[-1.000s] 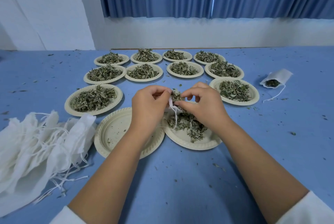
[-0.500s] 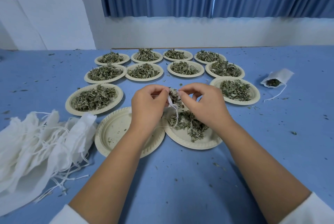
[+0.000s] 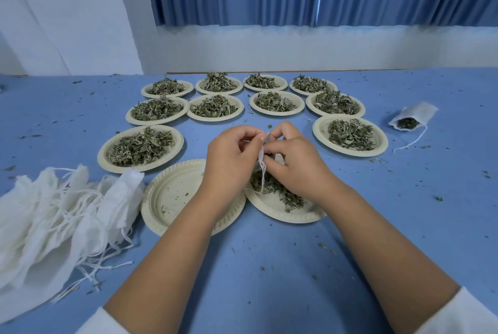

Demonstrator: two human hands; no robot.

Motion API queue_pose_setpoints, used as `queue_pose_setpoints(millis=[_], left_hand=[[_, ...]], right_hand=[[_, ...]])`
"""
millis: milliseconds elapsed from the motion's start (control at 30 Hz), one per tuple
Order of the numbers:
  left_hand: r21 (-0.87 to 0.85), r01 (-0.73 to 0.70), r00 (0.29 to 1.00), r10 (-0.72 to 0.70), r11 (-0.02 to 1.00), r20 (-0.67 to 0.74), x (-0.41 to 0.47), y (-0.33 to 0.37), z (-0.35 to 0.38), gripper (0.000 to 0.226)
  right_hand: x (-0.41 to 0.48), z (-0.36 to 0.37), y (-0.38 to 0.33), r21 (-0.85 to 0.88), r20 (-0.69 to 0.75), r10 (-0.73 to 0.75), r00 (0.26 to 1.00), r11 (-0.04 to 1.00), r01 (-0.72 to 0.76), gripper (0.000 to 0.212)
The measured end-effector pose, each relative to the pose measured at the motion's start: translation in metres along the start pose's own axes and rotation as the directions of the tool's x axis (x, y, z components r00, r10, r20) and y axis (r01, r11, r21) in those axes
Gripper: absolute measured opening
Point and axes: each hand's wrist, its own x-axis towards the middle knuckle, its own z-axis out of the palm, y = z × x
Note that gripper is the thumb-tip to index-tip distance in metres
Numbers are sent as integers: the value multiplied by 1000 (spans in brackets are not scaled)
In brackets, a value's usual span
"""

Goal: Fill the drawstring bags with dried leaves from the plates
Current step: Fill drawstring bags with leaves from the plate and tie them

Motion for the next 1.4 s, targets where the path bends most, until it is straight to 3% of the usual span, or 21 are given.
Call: queue_pose_setpoints(millis=[133, 300, 400, 533, 667, 967, 1133, 1267, 1400], left_hand=[[-1, -14, 1000, 14, 1000, 14, 0, -2, -1, 13], [-12, 24, 996, -25, 1000, -86, 4, -6, -3, 19], [2, 27, 992, -26, 1000, -126, 7, -7, -5, 21], [-25, 42, 988, -46, 999, -149, 8, -8, -6, 13], [-7, 20, 989, -21, 1000, -144, 8, -10, -6, 12], [89, -22, 996, 29, 996, -79, 3, -9, 0, 7], [104, -31, 997, 38, 994, -69, 3, -9, 0, 9], [86, -34, 998, 39, 996, -56, 2, -10, -1, 10], [-5, -66, 998, 66, 998, 13, 1, -7, 1, 11]], right_hand=[[0, -3, 0, 44, 97, 52, 994, 997, -57, 17], [2, -10, 0, 261, -115, 149, 982, 959, -115, 23], [3, -15, 3, 299, -156, 229, 961, 938, -176, 22], [1, -16, 10, 285, -8, 362, 932, 894, -345, 8], [-2, -12, 9, 324, 163, 417, 894, 833, -448, 21], [-3, -6, 10, 313, -141, 283, 949, 922, -229, 12], [-5, -3, 7, 102, -4, 171, 985, 980, -170, 13], [-8, -7, -2, 64, 162, 131, 978, 988, -143, 30], [-8, -10, -5, 26, 223, 143, 964, 988, -153, 28]])
